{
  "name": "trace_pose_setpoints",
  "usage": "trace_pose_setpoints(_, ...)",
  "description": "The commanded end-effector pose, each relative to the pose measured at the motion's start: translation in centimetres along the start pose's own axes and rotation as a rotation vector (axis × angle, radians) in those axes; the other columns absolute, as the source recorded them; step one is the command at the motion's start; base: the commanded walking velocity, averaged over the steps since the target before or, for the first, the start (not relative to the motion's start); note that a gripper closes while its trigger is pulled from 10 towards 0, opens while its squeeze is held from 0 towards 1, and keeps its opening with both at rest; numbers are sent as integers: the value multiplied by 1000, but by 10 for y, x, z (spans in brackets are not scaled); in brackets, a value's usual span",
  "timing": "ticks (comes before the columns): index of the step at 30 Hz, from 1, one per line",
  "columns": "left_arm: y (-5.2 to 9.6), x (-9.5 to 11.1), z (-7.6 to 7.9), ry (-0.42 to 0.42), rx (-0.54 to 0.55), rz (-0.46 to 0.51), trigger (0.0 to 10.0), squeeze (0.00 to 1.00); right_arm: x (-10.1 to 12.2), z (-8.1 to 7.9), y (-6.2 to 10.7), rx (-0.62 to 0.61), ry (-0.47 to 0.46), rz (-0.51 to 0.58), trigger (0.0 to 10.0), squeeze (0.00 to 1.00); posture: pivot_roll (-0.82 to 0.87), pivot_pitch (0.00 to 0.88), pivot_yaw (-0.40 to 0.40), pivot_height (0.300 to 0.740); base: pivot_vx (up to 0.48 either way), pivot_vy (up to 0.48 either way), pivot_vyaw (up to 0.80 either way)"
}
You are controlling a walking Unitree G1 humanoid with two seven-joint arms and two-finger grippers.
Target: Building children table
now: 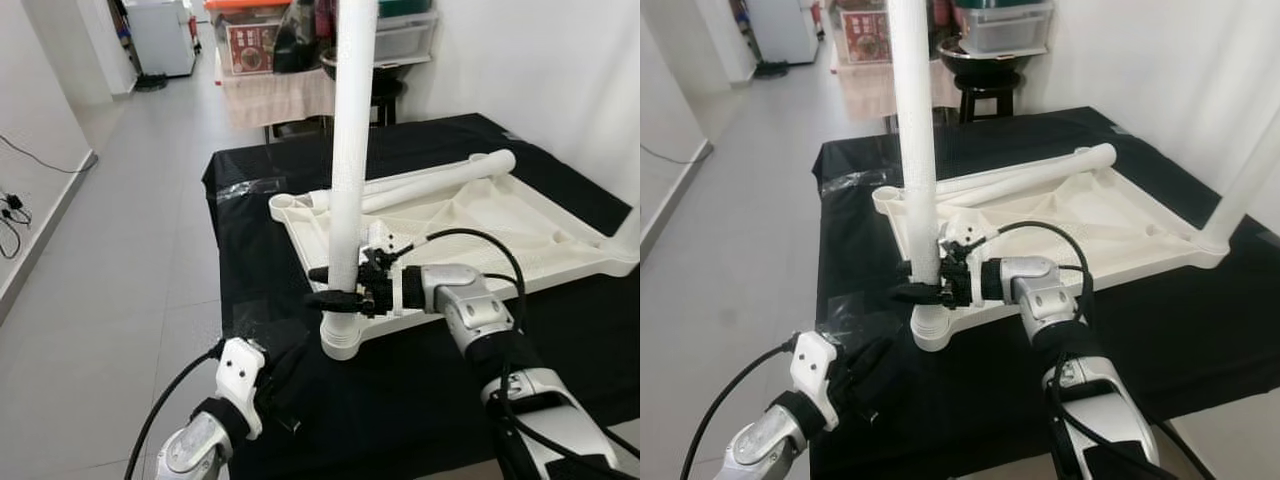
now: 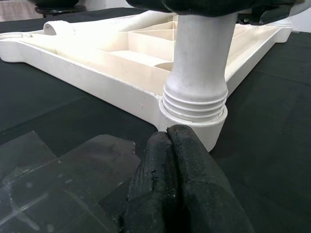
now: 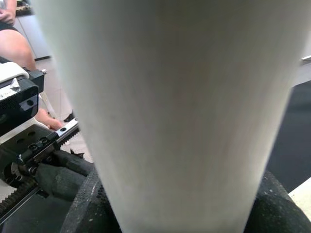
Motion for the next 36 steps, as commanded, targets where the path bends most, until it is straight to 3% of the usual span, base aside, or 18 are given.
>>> trace_pose_setpoints(1,0,-5,0,1,4,-21,10000,0,-5,-4,-1,-6,-24,19,0,0,-15,0,-5,740,0,0,0)
trace_pose_setpoints(5,1,-4,0,2,9,-19,10000,0,-16,-4,6,-165,-20,33,0,0,-22,0,-8,740,0,0,0)
trace_pose_setpoints(8,1,-4,0,2,9,-19,10000,0,-16,-4,6,-165,-20,33,0,0,-22,0,-8,740,0,0,0)
trace_pose_setpoints(9,2,-3,0,3,11,-18,10000,0,-20,-5,8,-222,-20,40,0,0,-22,0,-8,740,0,0,0)
trace_pose_setpoints(10,3,-3,-2,3,14,-18,10000,0,-32,1,3,-460,-39,33,0,0,-46,0,4,740,0,0,0)
trace_pose_setpoints(12,3,-3,-2,3,14,-18,10000,0,-32,1,3,-460,-39,33,0,0,-46,0,4,740,0,0,0)
trace_pose_setpoints(13,4,-2,-3,4,15,-17,10000,0,-55,1,7,-772,-133,19,0,0,-48,0,7,740,0,0,0)
trace_pose_setpoints(14,4,-2,-3,4,15,-17,10000,0,-55,1,7,-772,-133,19,0,0,-48,0,7,740,0,0,0)
trace_pose_setpoints(15,4,-2,-4,4,14,-20,10000,0,-61,-10,-3,-826,-77,-13,0,0,-58,0,16,740,0,0,0)
trace_pose_setpoints(18,4,-3,-5,7,15,-20,10000,0,-63,-10,-10,-833,-100,-18,0,0,-60,0,10,740,0,0,0)
trace_pose_setpoints(21,2,-3,-5,7,8,-23,10000,0,-59,-4,-23,-750,-76,-12,0,0,-34,0,-8,740,0,0,0)
trace_pose_setpoints(27,1,-2,-7,3,31,-20,10000,0,-56,-12,-38,-701,-105,-7,39,0,-39,0,6,740,0,0,0)
trace_pose_setpoints(28,1,-2,-7,5,27,-21,10000,0,-52,-14,-39,-670,-105,0,10000,0,-39,0,6,740,0,0,0)
trace_pose_setpoints(30,1,-2,-7,5,27,-21,10000,0,-52,-14,-39,-670,-105,0,10000,0,-39,0,6,740,0,0,0)
trace_pose_setpoints(31,1,-2,-7,6,20,-23,10000,0,-49,-16,-39,-647,-101,8,10000,745,-44,0,11,740,0,0,0)
trace_pose_setpoints(32,0,-2,-6,7,16,-24,10000,0,-38,-17,-39,-563,-101,49,10000,1000,-41,0,9,740,0,0,0)
trace_pose_setpoints(34,0,-2,-5,7,13,-25,10000,0,-16,-19,-38,-431,-73,125,10000,1000,-40,0,9,740,0,0,0)
trace_pose_setpoints(36,0,-2,-5,7,13,-25,10000,0,-16,-19,-38,-431,-73,125,10000,1000,-40,0,9,740,0,0,0)
Point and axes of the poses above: a point about 5 cm out from each wrist's last joint towards the gripper, its own y axis pointing back from the gripper into the wrist, its own x axis along the axis of the wrist's last joint, z = x × y, the point moved 3 cm from there along -y, pointing out of the wrist towards the gripper, and after that the axes turned 1 degree about -y, right-handed, at the moved point
